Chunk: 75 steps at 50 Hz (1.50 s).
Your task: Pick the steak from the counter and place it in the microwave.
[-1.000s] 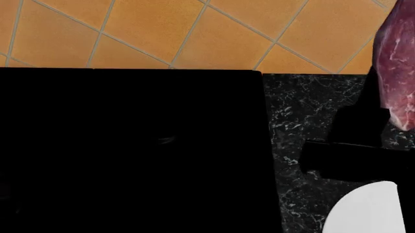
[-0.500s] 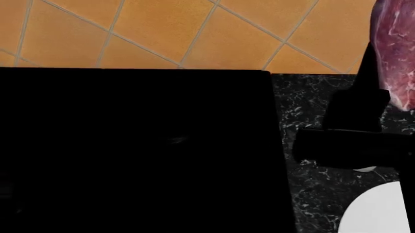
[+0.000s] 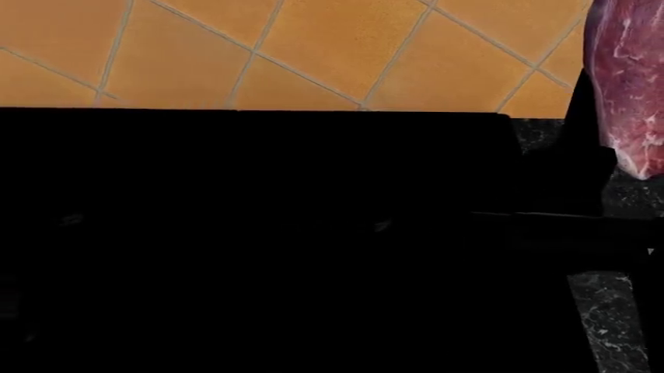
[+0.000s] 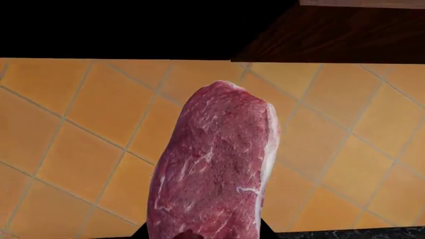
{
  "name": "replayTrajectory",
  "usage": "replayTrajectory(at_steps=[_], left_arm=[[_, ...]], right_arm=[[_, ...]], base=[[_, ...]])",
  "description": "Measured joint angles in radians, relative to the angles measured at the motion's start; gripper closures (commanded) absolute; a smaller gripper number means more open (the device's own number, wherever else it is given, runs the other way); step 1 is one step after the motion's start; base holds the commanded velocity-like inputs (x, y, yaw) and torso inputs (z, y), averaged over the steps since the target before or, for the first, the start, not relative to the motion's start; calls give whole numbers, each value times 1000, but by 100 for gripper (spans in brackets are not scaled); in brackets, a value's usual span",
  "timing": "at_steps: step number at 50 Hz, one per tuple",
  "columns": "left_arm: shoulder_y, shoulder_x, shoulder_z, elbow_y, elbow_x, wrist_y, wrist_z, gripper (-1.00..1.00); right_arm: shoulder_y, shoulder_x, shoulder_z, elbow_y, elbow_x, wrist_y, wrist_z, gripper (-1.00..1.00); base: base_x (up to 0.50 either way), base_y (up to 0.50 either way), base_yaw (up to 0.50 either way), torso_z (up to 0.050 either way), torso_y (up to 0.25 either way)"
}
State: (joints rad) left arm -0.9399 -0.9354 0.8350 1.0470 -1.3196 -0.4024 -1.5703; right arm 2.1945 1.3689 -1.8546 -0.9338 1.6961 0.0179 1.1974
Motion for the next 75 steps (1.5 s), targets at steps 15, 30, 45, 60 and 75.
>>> replayTrajectory(at_steps=[15, 30, 45, 60, 75], left_arm=[[-7, -4, -1, 0, -5, 0, 0, -100], [-7, -12, 16, 0, 8, 13, 0, -100], [-7, -13, 13, 0, 5, 12, 0, -100], [-5, -8, 0, 0, -3, 4, 0, -100], [-8, -15, 20, 0, 7, 18, 0, -100]], right_arm=[[-21, -9, 23, 4, 0, -1, 5, 100], [-45, -7, 39, 4, -8, -5, 6, 100], [-67, -8, 53, 1, -14, -10, 1, 100], [-81, -15, 69, 5, -16, -10, 0, 100], [-101, -7, 82, 1, -23, -25, -7, 100]], base=[[0, 324, 0, 1, 1], [0, 323, 0, 0, 0], [0, 252, 0, 0, 1], [0, 255, 0, 0, 0], [37, 54, 0, 0, 1]])
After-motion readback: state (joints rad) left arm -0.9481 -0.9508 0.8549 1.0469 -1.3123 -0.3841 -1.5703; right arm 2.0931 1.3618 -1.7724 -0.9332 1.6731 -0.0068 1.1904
